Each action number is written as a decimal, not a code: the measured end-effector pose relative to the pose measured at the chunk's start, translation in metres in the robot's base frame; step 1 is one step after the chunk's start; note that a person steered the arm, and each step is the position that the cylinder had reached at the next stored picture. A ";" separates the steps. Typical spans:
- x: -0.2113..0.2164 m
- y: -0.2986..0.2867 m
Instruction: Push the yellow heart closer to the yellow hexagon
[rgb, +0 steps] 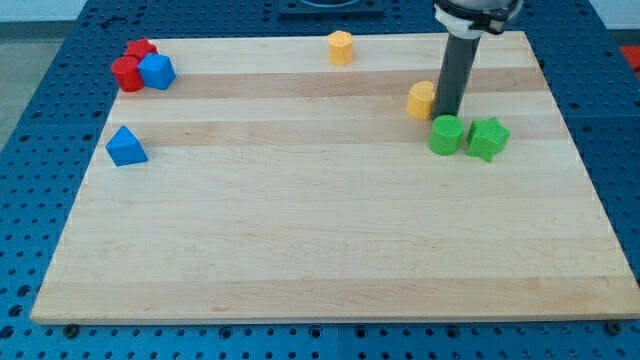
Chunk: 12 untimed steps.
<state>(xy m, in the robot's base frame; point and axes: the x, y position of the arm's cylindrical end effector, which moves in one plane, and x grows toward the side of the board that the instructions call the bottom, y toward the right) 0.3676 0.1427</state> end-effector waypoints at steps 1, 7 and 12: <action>0.000 0.000; 0.012 -0.065; -0.068 -0.109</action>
<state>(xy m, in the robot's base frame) 0.2996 0.0341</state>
